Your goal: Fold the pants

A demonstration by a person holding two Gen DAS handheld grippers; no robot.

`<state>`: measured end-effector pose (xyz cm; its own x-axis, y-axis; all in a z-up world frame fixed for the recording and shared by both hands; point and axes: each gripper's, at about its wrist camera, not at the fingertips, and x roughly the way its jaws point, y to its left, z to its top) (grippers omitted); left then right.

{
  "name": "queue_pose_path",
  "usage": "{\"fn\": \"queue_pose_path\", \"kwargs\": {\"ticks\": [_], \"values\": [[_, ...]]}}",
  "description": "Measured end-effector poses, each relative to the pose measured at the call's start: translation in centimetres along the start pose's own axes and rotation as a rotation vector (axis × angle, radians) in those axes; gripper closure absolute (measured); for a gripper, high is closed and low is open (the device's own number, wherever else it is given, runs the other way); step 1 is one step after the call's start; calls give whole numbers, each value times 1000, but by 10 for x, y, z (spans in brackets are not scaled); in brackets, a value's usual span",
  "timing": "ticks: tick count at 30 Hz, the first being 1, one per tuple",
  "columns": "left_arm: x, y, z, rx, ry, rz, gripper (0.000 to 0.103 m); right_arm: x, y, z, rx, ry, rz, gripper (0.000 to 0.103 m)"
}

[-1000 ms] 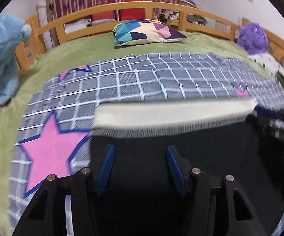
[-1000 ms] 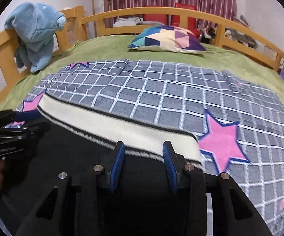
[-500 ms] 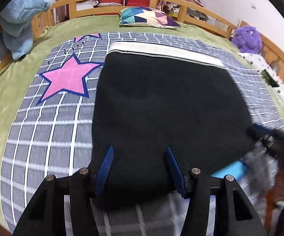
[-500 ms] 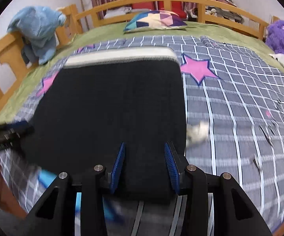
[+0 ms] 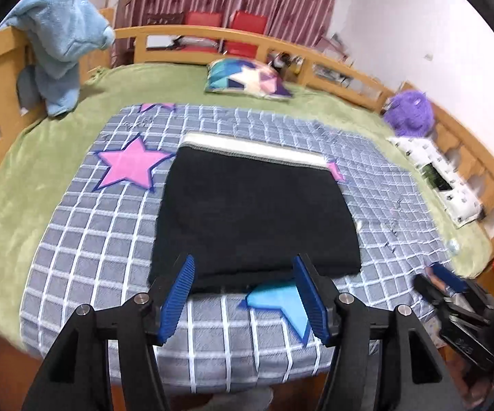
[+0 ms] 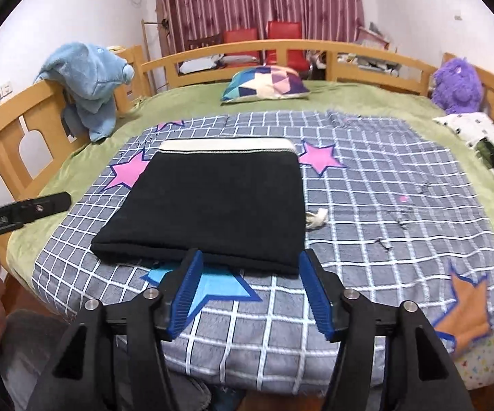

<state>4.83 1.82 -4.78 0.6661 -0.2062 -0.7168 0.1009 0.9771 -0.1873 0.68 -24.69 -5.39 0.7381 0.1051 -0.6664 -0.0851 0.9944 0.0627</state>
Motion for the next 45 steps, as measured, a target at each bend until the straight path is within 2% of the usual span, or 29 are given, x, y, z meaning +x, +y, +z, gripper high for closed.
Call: {"fn": "queue_pose_path", "kwargs": {"ticks": [3,7,10,11,16,25,38,45], "values": [[-18,0,-1,-11,-59,12,44,-13,2,-4,-6,14,-29,42],[-29,7,-5,-61,-65,-3,44,-23,0,-11,37,30,-74,41],[-28,12,-6,-81,-57,7,44,-33,-2,-14,56,7,-88,21],[-28,12,-7,-78,-59,16,44,-36,-2,-15,56,-1,-97,17],[-34,7,-9,-32,-80,34,44,-44,-5,-14,66,-1,-139,10],[-32,7,-8,7,-81,57,44,-45,-6,-14,81,3,-140,10],[-27,14,-8,-7,-59,26,44,-50,1,-1,63,-4,-152,10],[-28,20,-13,38,-62,97,44,-51,9,8,44,-12,-124,10]]}}
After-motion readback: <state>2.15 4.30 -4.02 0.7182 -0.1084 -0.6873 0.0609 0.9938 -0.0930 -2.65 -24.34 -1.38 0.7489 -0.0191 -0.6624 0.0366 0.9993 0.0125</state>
